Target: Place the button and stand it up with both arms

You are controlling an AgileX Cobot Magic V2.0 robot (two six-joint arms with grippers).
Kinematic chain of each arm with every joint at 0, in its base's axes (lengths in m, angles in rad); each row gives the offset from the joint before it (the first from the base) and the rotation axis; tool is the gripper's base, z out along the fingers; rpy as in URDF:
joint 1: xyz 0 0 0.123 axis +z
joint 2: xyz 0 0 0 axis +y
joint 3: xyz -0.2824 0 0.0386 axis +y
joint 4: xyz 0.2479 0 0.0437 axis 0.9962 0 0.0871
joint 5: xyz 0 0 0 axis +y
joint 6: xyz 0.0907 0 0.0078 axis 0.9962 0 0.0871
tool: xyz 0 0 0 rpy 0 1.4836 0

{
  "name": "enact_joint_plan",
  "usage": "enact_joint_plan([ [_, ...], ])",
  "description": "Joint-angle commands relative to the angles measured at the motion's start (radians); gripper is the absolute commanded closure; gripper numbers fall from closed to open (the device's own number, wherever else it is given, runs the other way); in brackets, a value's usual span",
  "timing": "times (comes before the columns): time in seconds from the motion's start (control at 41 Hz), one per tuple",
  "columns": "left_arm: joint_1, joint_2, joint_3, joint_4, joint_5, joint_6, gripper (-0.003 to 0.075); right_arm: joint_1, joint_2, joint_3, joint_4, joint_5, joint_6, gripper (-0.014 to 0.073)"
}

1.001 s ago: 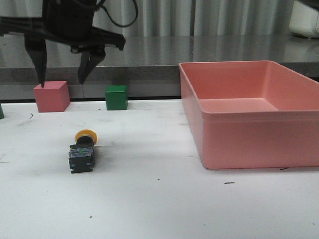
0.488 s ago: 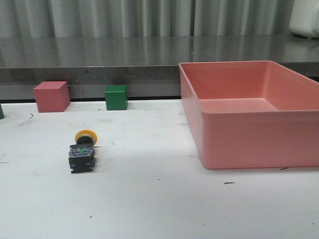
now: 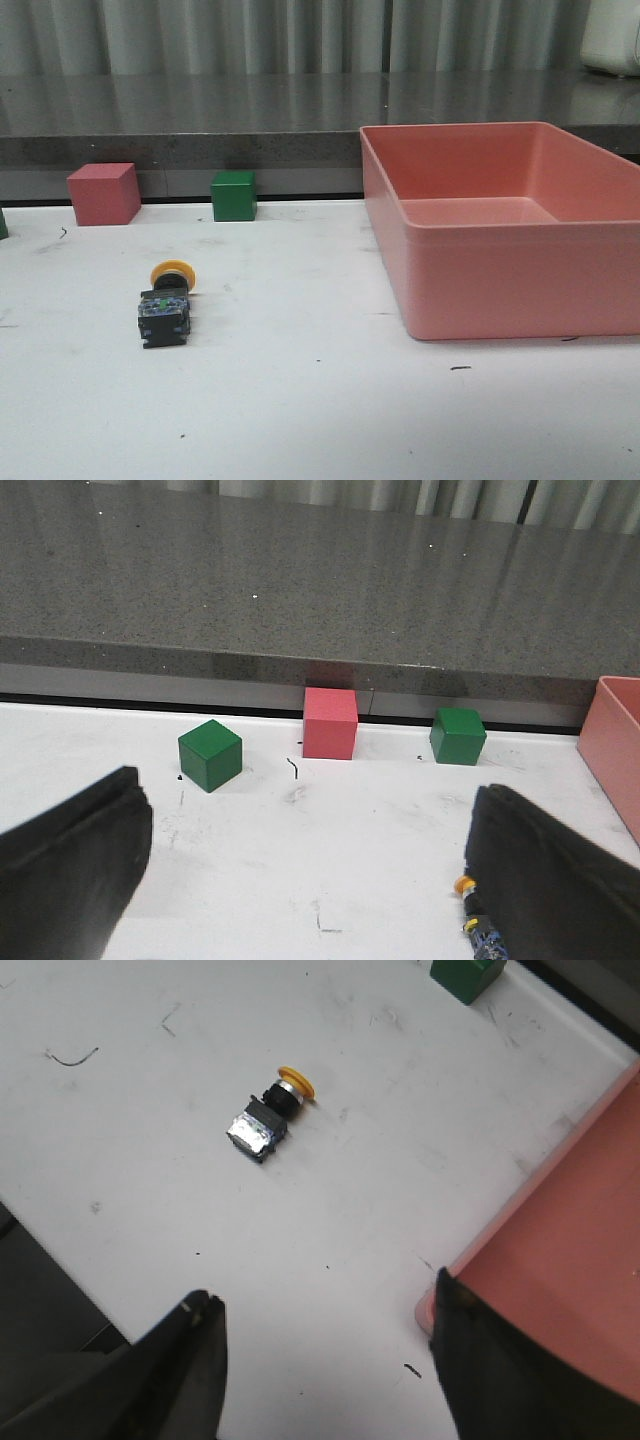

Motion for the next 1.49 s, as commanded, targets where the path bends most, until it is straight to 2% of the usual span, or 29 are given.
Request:
enact_joint_plan([
  [0.0,-0.008,0.013,-0.030,0.000,-0.076,0.000,0.0102,-0.004,-0.157,0.120,0.008,-0.183,-0.017,0.0127],
  [0.22,-0.008,0.013,-0.030,0.000,-0.076,0.000,0.0102,-0.001,-0.437,0.424,0.008,-0.292,-0.027,0.0127],
  [0.415,-0.008,0.013,-0.030,0.000,-0.076,0.000,0.0102,-0.001,-0.628,0.563,0.008,-0.302,-0.088,0.0127],
  [0.684,-0.008,0.013,-0.030,0.000,-0.076,0.000,0.0102,-0.001,-0.765,0.592,0.015,-0.273,-0.088,0.0127],
  [1.465,-0.008,0.015,-0.030,0.000,-0.076,0.000,0.0102,-0.001,-0.771,0.592,0.015,-0.272,-0.088,0.0127],
])
